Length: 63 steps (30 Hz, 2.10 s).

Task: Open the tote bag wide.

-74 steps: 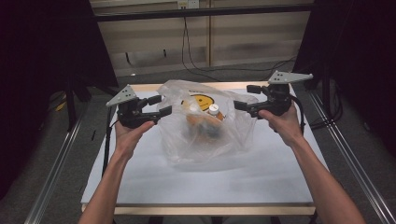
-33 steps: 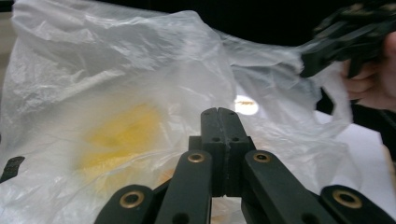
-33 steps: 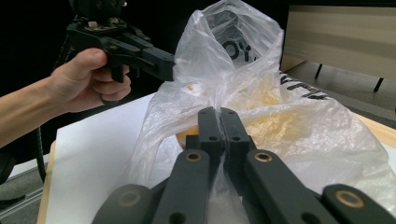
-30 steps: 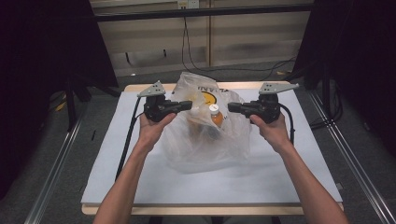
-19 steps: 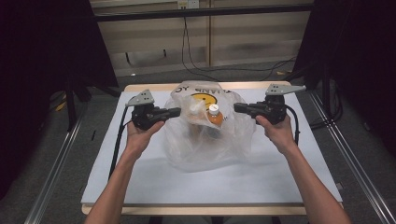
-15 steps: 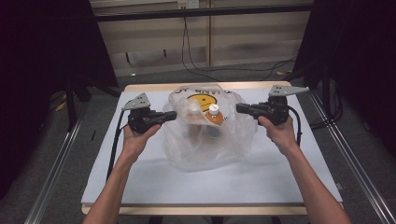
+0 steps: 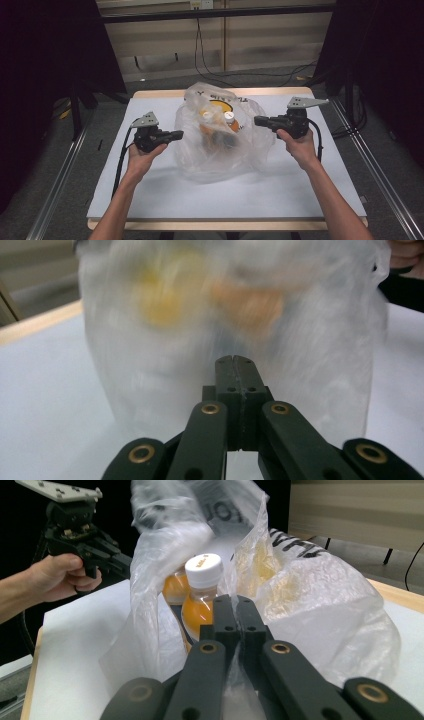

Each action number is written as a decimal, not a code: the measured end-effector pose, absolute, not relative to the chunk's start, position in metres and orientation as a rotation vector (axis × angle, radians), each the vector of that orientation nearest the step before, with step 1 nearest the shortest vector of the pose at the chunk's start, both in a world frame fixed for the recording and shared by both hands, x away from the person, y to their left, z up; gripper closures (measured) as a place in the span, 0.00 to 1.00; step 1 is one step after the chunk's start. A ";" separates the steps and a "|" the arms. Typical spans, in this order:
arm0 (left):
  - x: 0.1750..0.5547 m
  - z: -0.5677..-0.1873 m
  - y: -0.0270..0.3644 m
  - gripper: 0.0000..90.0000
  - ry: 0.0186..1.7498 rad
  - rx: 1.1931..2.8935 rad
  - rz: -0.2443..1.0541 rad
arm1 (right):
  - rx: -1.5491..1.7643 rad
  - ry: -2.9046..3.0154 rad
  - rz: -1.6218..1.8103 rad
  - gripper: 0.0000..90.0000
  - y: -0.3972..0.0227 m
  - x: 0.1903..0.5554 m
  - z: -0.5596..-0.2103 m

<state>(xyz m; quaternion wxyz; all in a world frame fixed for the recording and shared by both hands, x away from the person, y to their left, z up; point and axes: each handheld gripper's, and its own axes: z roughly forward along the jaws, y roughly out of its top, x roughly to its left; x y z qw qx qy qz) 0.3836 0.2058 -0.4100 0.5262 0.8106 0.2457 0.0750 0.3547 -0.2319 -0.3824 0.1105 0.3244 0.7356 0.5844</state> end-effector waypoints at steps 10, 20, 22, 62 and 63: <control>0.379 -0.382 0.192 1.00 0.474 1.790 0.164 | 0.918 2.168 1.749 1.00 -0.219 0.354 -0.380; 0.400 -0.360 0.164 0.40 0.542 1.745 0.250 | 0.914 2.161 1.766 1.00 -0.220 0.355 -0.380; 0.406 -0.362 0.157 0.31 0.556 1.763 0.252 | 0.914 2.163 1.766 1.00 -0.220 0.355 -0.380; 0.389 -0.412 0.208 1.00 0.607 1.988 0.236 | 0.960 2.185 1.666 1.00 -0.227 0.361 -0.390; 0.389 -0.416 0.209 1.00 0.607 1.994 0.229 | 0.971 2.189 1.658 1.00 -0.228 0.362 -0.392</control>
